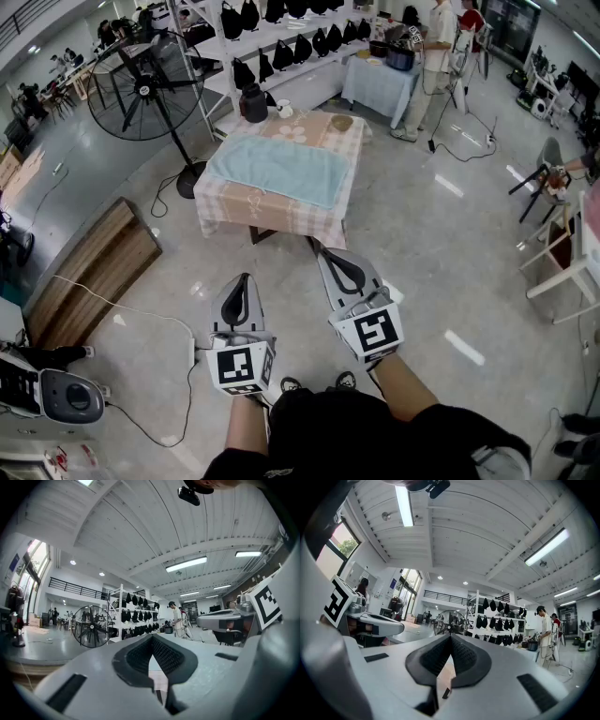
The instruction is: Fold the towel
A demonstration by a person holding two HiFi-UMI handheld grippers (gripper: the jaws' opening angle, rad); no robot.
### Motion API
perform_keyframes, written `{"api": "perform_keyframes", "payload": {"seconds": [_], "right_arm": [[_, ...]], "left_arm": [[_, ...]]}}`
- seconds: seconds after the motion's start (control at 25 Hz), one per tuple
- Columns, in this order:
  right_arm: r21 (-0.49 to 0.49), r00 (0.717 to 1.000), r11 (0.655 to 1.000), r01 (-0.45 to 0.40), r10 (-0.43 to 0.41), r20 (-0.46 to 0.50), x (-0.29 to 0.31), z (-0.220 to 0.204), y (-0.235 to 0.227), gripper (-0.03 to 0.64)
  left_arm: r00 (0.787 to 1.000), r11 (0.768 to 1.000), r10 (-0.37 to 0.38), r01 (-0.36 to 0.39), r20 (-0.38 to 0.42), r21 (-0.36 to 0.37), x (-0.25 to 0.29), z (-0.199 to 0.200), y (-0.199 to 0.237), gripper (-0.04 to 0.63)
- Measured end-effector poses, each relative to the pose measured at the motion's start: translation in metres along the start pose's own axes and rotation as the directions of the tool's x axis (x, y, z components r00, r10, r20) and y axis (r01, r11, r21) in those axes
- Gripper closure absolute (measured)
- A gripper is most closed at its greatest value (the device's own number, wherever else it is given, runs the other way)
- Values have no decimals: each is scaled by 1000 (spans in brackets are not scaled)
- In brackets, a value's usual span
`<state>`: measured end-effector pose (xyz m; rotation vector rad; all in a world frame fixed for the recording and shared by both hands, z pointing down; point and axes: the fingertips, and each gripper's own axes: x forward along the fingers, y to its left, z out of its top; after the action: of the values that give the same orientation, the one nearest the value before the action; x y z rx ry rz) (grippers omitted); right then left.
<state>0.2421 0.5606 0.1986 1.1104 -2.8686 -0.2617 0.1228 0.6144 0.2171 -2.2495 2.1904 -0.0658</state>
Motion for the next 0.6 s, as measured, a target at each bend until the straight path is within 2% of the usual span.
{"api": "perform_keyframes", "payload": {"seconds": [0.2, 0.32, 0.36, 0.4, 0.44, 0.48, 0.6], "right_arm": [[59, 999, 998, -33, 32, 21, 14, -5, 10, 617], [54, 998, 997, -57, 58, -11, 24, -14, 21, 609], [44, 998, 997, -58, 59, -29, 27, -18, 24, 601], [34, 997, 998, -57, 59, -47, 32, -21, 27, 560], [25, 996, 998, -56, 58, -62, 37, -24, 31, 489], [19, 995, 998, -56, 58, -76, 42, -26, 35, 426], [3, 993, 999, -54, 54, -108, 55, -30, 48, 385]], "left_arm": [[997, 997, -66, 65, -25, -34, 8, -15, 10, 592], [995, 995, -93, 91, -35, -43, 11, -23, 18, 591], [994, 994, -101, 99, -39, -44, 13, -26, 21, 565], [993, 993, -109, 107, -46, -46, 15, -29, 25, 494], [992, 993, -114, 111, -53, -48, 18, -32, 30, 397], [991, 992, -117, 114, -62, -50, 20, -35, 37, 345], [988, 990, -131, 126, -78, -68, 17, -40, 56, 339]]}}
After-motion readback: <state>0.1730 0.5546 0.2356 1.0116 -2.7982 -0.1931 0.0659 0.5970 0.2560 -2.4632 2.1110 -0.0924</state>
